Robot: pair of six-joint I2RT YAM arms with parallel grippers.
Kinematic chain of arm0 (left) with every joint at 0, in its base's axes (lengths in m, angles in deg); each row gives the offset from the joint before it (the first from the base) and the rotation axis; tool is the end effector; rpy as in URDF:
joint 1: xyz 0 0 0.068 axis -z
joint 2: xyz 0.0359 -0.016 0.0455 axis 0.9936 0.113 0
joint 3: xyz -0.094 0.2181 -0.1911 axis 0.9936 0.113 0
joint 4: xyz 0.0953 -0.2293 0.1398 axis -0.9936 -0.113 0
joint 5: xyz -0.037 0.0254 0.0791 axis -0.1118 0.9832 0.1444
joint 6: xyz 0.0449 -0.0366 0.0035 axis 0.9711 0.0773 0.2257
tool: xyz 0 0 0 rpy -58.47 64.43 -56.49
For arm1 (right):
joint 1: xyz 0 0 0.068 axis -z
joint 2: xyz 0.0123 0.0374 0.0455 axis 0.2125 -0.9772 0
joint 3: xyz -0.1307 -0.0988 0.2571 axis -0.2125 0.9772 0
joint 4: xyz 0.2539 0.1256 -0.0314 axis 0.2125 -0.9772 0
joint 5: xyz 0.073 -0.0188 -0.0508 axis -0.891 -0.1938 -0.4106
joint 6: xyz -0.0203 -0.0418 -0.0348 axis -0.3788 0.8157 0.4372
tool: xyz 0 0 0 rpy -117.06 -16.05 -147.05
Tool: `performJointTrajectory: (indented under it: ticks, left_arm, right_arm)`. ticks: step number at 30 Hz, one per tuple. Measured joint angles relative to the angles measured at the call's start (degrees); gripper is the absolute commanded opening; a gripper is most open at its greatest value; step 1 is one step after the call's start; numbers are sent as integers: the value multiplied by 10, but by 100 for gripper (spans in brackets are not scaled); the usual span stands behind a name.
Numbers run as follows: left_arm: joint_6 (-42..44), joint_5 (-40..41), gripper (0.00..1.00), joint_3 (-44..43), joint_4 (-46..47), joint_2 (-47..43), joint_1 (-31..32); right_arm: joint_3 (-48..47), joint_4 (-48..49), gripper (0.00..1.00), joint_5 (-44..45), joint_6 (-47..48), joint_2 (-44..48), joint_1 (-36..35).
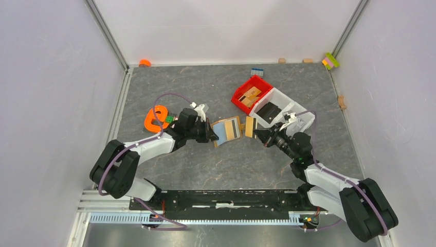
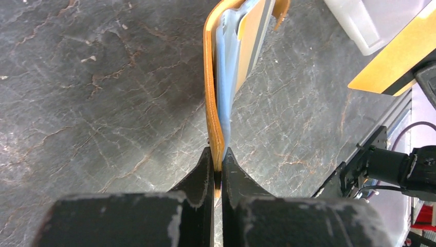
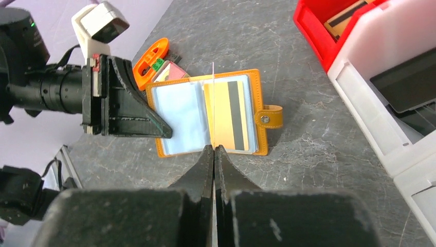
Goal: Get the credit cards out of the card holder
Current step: Remove the credit card from the card holder, then place the credit card in the storage box.
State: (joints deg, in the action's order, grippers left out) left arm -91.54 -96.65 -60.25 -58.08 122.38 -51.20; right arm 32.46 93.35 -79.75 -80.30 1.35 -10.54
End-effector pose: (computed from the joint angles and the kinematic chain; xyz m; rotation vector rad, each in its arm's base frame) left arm 0.2494 -0.1744 0.1918 0.2019 2.3803 -0.9650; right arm 0.1770 0.0887 0.1913 -0.0740 1.7314 1.0241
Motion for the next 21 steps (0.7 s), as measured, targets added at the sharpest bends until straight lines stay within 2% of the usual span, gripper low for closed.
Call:
performJointTrajectory:
  ticks: [4,11,21]
  left_arm:
    - [1,11,2,-2,-15,2,0]
    - [3,20,2,-3,-27,2,0]
    - [3,19,2,-4,-27,2,0]
  right_arm:
    - [-29,-19,0,27,-31,-39,0]
    - [-148,-44,0,106,-107,-147,0]
    - [-255,-75,0,209,-173,-289,0]
